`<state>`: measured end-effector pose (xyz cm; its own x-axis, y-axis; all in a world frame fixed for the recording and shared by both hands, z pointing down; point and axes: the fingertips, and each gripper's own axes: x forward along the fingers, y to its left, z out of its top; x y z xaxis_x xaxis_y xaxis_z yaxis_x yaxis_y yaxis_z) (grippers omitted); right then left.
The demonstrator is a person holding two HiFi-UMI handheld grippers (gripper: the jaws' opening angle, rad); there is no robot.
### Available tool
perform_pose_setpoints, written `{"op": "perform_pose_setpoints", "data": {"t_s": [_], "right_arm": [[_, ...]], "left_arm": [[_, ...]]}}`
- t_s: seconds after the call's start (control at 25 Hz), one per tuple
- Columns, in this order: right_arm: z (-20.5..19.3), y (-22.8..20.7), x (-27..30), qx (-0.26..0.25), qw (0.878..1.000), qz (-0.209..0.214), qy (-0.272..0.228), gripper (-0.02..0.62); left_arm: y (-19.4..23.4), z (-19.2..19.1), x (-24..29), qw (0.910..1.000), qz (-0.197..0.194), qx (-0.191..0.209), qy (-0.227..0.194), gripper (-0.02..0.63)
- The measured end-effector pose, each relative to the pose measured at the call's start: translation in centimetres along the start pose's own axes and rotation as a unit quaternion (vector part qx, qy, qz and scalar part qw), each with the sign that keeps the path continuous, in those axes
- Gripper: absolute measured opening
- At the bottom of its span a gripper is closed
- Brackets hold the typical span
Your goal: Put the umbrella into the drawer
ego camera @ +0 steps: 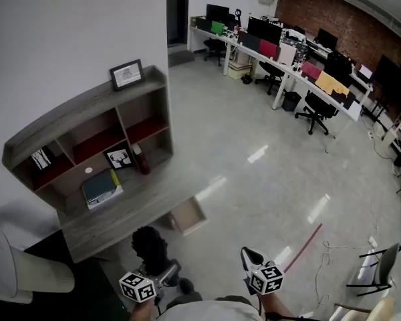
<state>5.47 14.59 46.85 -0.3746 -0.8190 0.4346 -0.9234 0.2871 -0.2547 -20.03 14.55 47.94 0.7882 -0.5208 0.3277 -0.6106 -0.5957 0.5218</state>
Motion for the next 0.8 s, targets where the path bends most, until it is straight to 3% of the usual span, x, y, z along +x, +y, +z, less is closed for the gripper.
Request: {"op": "perform_pose_setpoints", "data": {"t_s": [0.48,0.8], "right_arm": [[-0.1,4.0,4.5,-0.001,1.000,-0.013,0.012,0.005],[0.3,3.0,5.6,-0.005,1.000,-0.018,0.020,0.005]], "left_arm": [[5.5,1.0,-0.5,0.9997,-0.019,-0.004,0.016,0.232],[6.3,0.5,0.7,0.9994,-0.023,-0.017,0.020,0.232]]}}
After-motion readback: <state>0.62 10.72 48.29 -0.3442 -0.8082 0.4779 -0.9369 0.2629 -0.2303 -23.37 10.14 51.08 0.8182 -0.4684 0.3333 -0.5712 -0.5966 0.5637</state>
